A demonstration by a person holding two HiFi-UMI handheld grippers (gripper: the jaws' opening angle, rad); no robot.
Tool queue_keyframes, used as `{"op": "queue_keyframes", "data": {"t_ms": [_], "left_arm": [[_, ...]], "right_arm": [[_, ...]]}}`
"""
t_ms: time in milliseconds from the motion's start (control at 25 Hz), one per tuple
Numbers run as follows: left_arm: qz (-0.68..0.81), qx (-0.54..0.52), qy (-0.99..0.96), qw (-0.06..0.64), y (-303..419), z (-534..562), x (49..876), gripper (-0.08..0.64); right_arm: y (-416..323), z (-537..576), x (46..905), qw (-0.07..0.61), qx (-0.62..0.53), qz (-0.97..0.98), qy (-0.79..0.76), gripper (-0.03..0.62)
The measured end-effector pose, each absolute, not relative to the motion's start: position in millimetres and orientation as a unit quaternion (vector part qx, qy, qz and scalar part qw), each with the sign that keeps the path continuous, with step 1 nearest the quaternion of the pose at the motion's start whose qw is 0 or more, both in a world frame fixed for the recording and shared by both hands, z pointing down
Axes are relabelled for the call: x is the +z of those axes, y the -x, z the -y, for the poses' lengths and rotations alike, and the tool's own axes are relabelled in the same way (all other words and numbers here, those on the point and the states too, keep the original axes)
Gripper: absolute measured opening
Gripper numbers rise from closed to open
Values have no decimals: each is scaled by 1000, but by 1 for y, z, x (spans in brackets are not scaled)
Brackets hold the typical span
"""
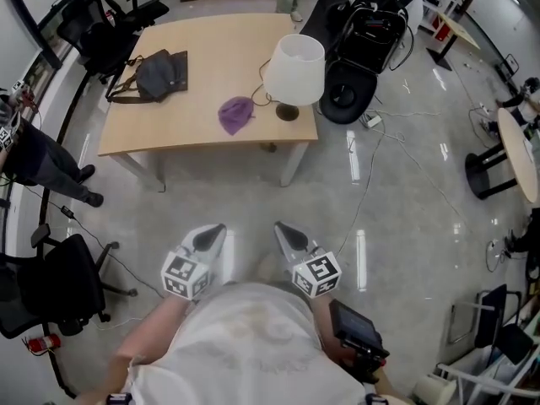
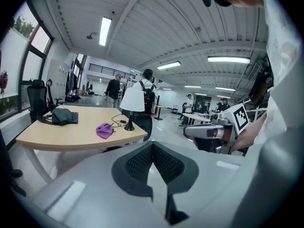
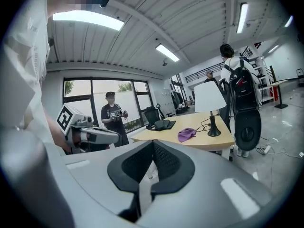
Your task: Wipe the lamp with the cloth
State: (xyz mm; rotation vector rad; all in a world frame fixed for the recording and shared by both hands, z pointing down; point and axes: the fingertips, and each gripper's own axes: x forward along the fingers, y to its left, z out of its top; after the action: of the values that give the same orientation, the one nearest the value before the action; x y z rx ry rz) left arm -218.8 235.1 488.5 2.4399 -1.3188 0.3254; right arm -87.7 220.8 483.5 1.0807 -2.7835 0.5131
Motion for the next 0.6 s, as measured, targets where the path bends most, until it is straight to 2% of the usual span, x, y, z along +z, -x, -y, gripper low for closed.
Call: {"op": "queue_keyframes", "data": {"t_ms": [600], "left_arm": [[470, 153, -854, 162, 179, -142, 484, 2]], "right_arm": [[30, -134, 491, 43, 190, 910, -365, 12]]}}
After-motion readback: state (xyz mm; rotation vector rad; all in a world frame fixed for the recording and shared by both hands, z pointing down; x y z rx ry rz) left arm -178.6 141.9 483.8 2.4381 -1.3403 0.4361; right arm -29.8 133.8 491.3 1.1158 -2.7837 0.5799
